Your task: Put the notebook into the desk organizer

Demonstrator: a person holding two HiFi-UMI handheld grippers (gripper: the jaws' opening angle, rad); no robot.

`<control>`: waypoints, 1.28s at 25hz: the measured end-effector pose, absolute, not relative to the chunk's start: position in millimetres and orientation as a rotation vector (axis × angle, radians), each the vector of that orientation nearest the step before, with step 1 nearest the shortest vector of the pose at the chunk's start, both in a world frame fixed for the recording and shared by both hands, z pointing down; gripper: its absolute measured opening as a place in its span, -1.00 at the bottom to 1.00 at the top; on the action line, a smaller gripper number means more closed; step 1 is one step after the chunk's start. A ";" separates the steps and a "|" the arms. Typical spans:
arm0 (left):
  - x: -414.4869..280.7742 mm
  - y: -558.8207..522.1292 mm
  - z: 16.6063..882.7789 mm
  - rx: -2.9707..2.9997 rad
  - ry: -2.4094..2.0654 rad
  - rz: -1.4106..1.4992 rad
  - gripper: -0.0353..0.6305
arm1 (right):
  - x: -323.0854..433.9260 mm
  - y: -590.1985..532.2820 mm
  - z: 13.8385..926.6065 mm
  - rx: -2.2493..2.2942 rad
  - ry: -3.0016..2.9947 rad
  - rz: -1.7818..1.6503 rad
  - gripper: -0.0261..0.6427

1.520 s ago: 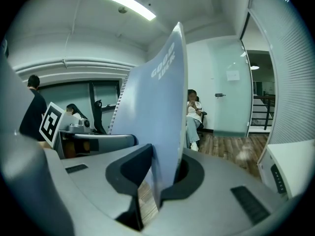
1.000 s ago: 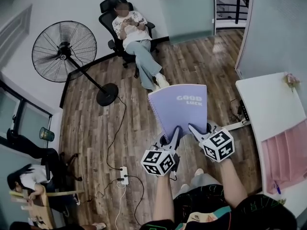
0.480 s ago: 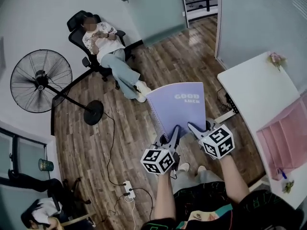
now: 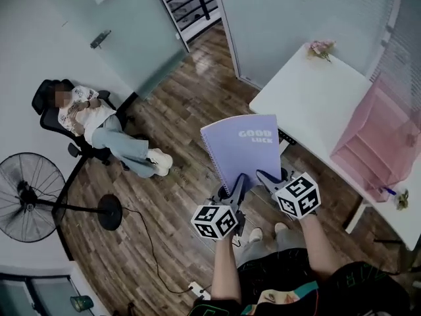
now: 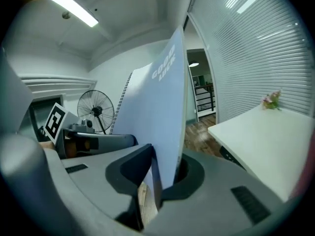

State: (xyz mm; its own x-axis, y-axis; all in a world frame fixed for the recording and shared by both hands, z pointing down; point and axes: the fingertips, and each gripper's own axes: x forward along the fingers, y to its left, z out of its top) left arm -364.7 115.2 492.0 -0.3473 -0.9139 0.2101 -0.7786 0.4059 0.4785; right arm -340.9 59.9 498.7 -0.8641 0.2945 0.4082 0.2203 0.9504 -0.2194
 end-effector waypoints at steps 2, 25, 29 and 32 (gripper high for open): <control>-360.0 98.0 493.9 1.517 -2.159 -0.391 -0.75 | -332.4 44.5 500.9 -0.276 -2.664 0.260 -0.72; -166.9 -32.9 557.7 1.998 -1.355 -0.093 -0.76 | -110.8 -54.6 566.1 0.611 -2.539 0.698 -0.71; -138.8 -39.8 569.8 2.002 -1.238 -0.079 -0.76 | -80.8 -57.1 577.9 0.676 -2.501 0.771 -0.71; -118.8 -42.8 577.8 1.986 -1.149 -0.075 -0.78 | -60.0 -57.4 587.9 0.700 -2.477 0.861 -0.70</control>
State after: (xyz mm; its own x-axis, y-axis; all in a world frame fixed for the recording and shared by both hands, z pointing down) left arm -118.8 -42.8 577.8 0.5815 -0.7445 0.3280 -0.6959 -0.2464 0.6746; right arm -60.0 -57.4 587.9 -0.7833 -0.3178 0.5343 -0.5807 0.6809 -0.4462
